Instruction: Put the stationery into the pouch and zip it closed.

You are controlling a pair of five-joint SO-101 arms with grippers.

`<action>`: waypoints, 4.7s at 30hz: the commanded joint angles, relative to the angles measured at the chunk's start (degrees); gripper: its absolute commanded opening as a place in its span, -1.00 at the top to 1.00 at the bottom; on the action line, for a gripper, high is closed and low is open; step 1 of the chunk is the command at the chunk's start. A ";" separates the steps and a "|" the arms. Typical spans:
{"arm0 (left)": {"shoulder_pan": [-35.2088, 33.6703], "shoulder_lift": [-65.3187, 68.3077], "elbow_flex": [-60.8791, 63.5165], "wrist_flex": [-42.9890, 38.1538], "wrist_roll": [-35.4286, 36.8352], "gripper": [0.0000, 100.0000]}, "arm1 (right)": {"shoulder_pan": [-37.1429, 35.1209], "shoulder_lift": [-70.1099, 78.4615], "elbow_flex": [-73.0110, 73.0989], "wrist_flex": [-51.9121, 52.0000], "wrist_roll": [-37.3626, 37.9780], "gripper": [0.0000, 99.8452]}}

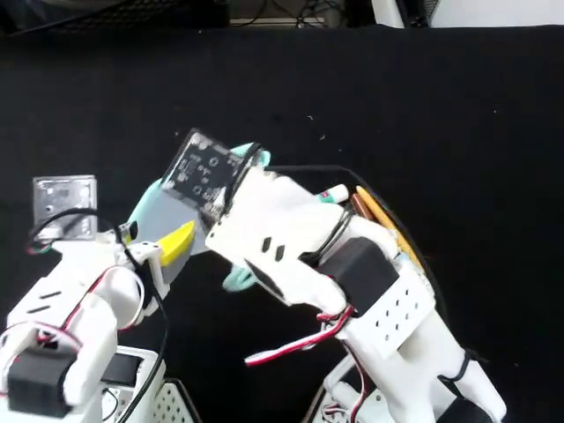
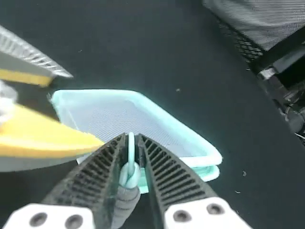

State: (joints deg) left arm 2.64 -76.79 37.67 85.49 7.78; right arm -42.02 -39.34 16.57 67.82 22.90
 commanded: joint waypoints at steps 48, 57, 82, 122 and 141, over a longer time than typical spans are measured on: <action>5.05 -0.26 7.34 -12.04 0.35 0.40 | 0.88 -0.57 1.27 2.37 3.52 0.98; 4.79 0.26 8.04 -12.13 -4.92 0.41 | 0.79 -0.66 1.27 2.46 3.52 0.98; 1.71 -0.26 11.56 -18.20 -7.03 0.83 | -4.31 -0.84 1.27 8.97 3.60 0.98; 6.37 -2.73 9.89 -13.27 -8.09 0.51 | -4.04 -8.66 5.49 6.59 3.60 0.98; 5.32 -12.04 9.19 -10.02 -8.44 0.51 | -4.04 -8.66 7.96 5.10 3.60 0.98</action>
State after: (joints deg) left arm 7.82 -88.84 47.52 75.38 -0.75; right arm -45.45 -48.48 25.01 73.98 26.24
